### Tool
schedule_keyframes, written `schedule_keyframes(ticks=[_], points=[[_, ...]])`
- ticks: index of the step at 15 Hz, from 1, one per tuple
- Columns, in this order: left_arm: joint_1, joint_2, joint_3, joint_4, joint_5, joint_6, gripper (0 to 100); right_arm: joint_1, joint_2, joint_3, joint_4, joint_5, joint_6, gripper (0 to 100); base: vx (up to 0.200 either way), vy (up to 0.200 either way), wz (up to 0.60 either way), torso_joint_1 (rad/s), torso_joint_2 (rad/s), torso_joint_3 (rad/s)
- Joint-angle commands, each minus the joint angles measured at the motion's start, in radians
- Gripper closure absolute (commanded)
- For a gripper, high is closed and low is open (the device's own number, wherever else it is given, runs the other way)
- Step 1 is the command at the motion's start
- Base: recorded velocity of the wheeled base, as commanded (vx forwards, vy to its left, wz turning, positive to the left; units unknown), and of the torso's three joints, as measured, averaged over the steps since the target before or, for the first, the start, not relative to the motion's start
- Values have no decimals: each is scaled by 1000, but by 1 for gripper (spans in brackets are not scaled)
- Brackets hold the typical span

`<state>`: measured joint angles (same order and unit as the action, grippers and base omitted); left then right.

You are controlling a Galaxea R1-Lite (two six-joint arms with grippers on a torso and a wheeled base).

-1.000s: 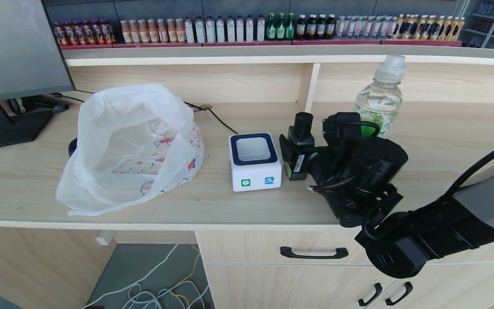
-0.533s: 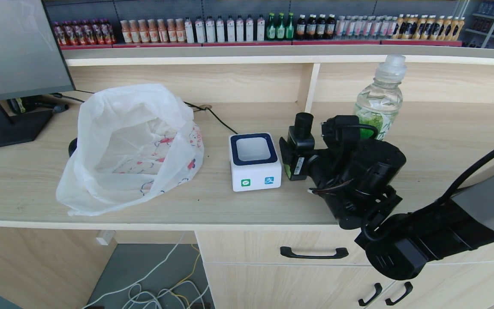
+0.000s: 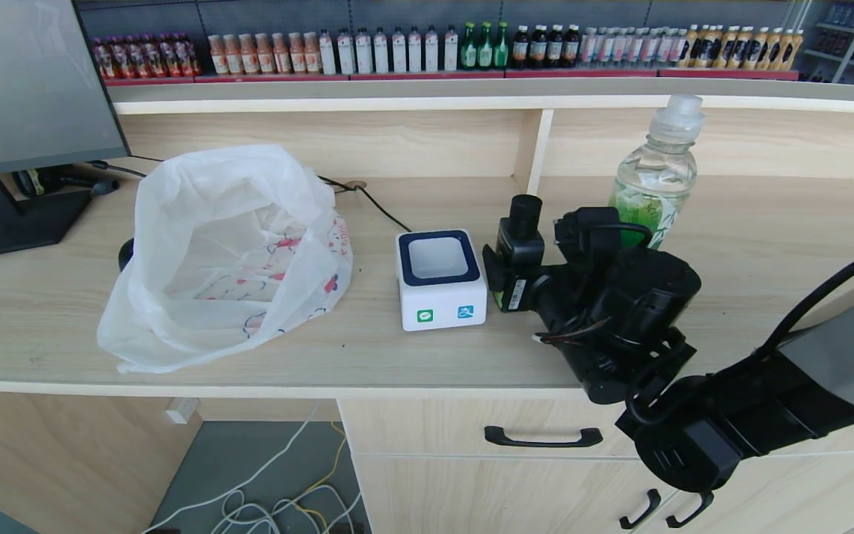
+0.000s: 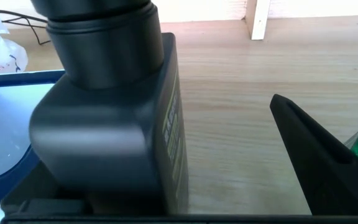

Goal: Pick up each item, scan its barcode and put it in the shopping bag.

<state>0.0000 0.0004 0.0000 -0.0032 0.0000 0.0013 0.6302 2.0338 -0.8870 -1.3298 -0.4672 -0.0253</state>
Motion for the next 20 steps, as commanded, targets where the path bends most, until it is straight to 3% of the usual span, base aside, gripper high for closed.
schedule_keyframes(ticks=[1, 4, 5, 20], points=[[0, 0, 0, -1, 0, 0, 0, 0, 0, 0, 0, -1, -1, 0, 0, 0, 0, 0, 0, 0], [0, 0, 0, 0, 0, 0, 0, 0, 5, 0, 0, -1, -4, 0, 0, 0, 0, 0, 0, 0], [0, 0, 0, 0, 0, 0, 0, 0, 6, -4, 0, -1, -2, 100, 0, 0, 0, 0, 0, 0], [0, 0, 0, 0, 0, 0, 0, 22, -37, -4, -12, 12, -5, 100, 0, 0, 0, 0, 0, 0]])
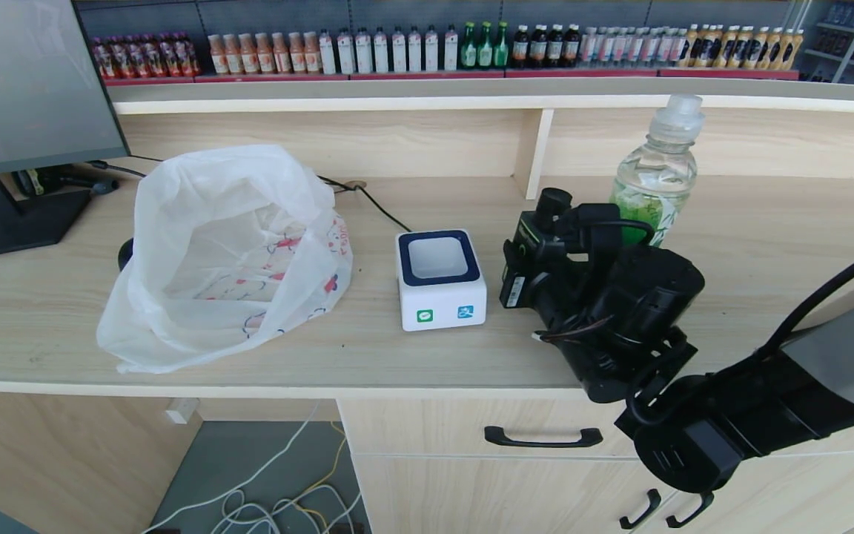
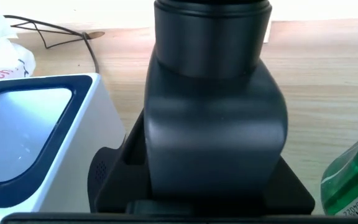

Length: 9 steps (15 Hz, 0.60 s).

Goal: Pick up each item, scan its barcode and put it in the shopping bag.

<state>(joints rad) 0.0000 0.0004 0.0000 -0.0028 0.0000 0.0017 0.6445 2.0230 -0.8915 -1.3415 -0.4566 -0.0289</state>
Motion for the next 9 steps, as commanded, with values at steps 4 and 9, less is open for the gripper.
schedule_keyframes(ticks=[4, 9], points=[[0, 0, 0, 0, 0, 0, 0, 101, -125, 11, 8, -1, -26, 100, 0, 0, 0, 0, 0, 0], [0, 0, 0, 0, 0, 0, 0, 293, -299, 195, 24, 1, -54, 100, 0, 0, 0, 0, 0, 0]])
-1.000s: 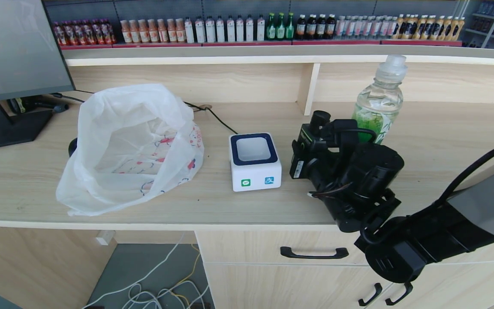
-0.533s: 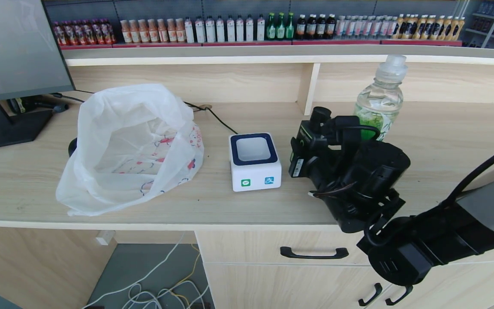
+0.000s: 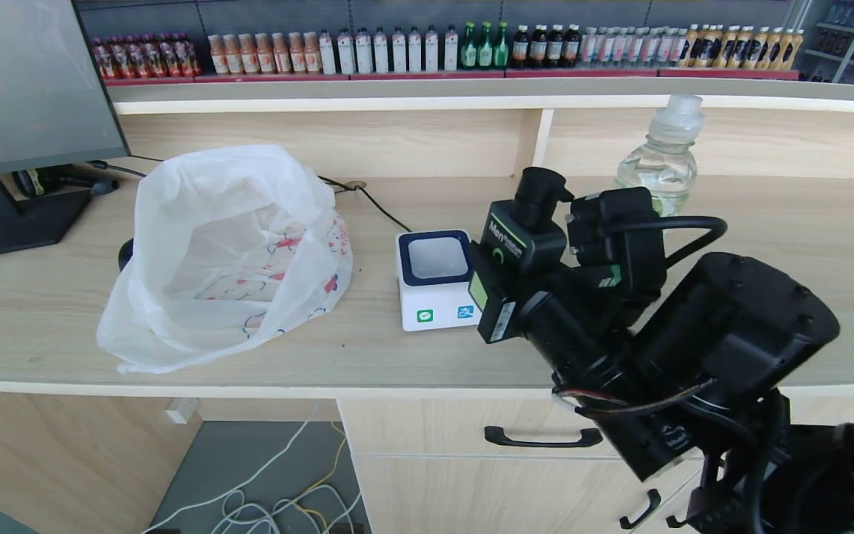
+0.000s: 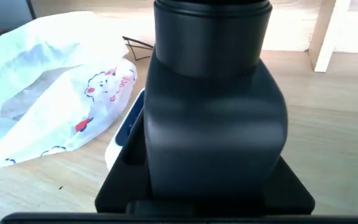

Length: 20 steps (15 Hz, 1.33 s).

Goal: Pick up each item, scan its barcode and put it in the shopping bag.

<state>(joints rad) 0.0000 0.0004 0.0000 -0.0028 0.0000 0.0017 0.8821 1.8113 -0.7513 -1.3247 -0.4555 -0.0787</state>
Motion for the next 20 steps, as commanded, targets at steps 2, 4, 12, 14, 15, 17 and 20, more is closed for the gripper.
schedule_keyframes(ticks=[2, 4, 12, 14, 15, 17, 20], points=[[0, 0, 0, -2, 0, 0, 0, 103, -152, 142, 15, -2, -4, 100, 0, 0, 0, 0, 0, 0], [0, 0, 0, 0, 0, 0, 0, 120, -170, 179, 4, -5, -27, 100, 0, 0, 0, 0, 0, 0], [0, 0, 0, 0, 0, 0, 0, 167, -245, 277, -76, -11, -243, 100, 0, 0, 0, 0, 0, 0], [0, 0, 0, 0, 0, 0, 0, 213, -253, 285, -79, -11, -291, 100, 0, 0, 0, 0, 0, 0], [0, 0, 0, 0, 0, 0, 0, 210, -280, 336, -99, -11, -323, 100, 0, 0, 0, 0, 0, 0], [0, 0, 0, 0, 0, 0, 0, 222, -325, 435, -113, -2, -383, 100, 0, 0, 0, 0, 0, 0], [0, 0, 0, 0, 0, 0, 0, 278, -329, 480, -122, 47, -497, 100, 0, 0, 0, 0, 0, 0]])
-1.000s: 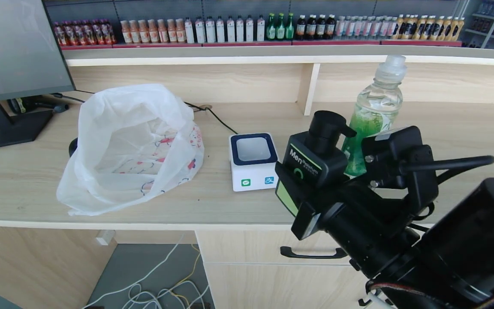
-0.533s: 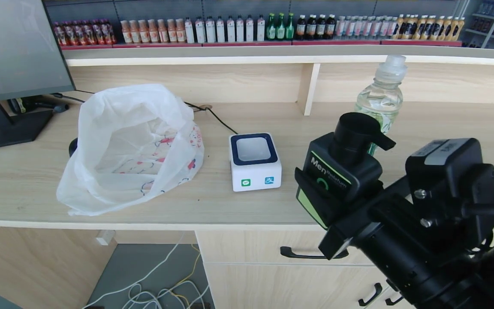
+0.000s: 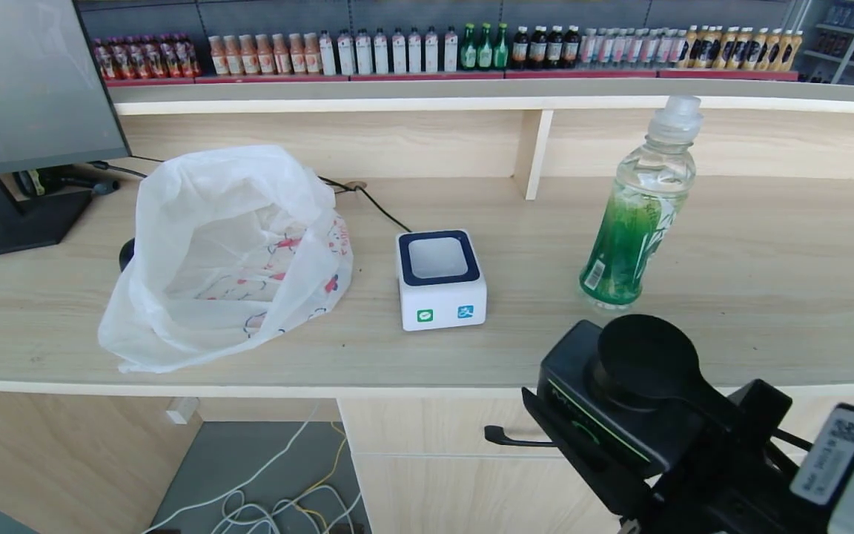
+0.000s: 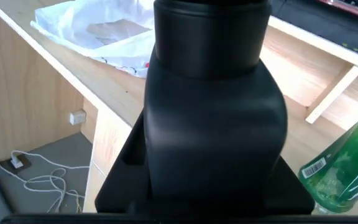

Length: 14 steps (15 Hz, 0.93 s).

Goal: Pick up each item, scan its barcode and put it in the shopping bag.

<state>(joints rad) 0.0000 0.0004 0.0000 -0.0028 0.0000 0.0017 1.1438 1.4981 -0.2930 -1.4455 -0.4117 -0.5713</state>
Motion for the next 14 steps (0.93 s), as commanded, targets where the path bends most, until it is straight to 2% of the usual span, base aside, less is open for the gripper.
schedule_keyframes(ticks=[1, 4, 7, 14], points=[[0, 0, 0, 0, 0, 0, 0, 17, -16, 18, -13, 16, -38, 100, 0, 0, 0, 0, 0, 0], [0, 0, 0, 0, 0, 0, 0, 31, -16, 21, -42, 19, -131, 100, 0, 0, 0, 0, 0, 0], [0, 0, 0, 0, 0, 0, 0, 125, 8, 14, -44, 22, -226, 100, 0, 0, 0, 0, 0, 0], [0, 0, 0, 0, 0, 0, 0, 122, 82, -34, -122, 22, -542, 100, 0, 0, 0, 0, 0, 0]])
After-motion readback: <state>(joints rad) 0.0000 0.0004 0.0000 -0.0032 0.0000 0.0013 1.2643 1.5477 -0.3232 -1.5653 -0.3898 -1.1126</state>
